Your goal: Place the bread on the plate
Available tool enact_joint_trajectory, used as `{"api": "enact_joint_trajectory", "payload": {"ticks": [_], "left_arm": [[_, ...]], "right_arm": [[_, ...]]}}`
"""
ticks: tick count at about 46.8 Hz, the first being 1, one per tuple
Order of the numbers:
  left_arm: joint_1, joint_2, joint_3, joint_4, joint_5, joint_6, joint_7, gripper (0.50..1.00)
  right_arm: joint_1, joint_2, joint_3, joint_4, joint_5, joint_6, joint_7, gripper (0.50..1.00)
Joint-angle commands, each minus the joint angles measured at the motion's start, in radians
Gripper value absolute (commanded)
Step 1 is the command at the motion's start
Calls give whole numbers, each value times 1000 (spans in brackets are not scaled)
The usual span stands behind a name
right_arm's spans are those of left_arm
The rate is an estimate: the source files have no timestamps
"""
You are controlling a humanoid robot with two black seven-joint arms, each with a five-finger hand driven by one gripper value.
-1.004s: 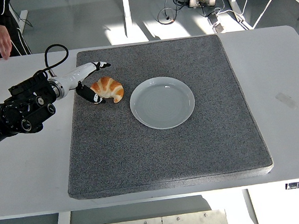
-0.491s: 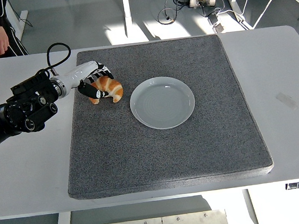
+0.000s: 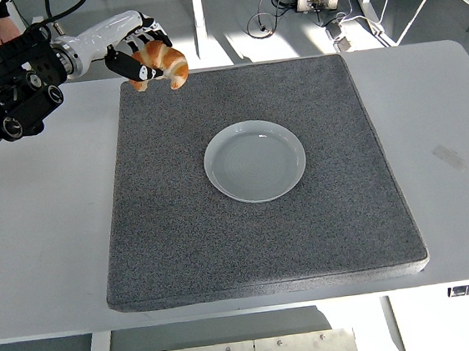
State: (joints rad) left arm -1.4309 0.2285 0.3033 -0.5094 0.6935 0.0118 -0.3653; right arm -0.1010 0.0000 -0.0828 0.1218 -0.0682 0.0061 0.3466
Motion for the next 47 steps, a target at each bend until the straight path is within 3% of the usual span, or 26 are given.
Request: {"api": "enact_joint_trajectory", "payload": {"ticks": [1,17,32,47], "left_arm": [[-11,-3,0,0,1,-9,0,500],[-59,-81,-1,0,1,-41,-1,500],[-80,-213,7,5,3,-47,-3,500],[-62,-228,11,8,18,-56,-6,500]], "right_arm": [[0,0,0,1,-1,0,0,1000],[1,0,0,1,1,0,0,1000],[1,0,0,-1,-1,0,0,1000],[0,0,0,-1,-1,0,0,1000]]}}
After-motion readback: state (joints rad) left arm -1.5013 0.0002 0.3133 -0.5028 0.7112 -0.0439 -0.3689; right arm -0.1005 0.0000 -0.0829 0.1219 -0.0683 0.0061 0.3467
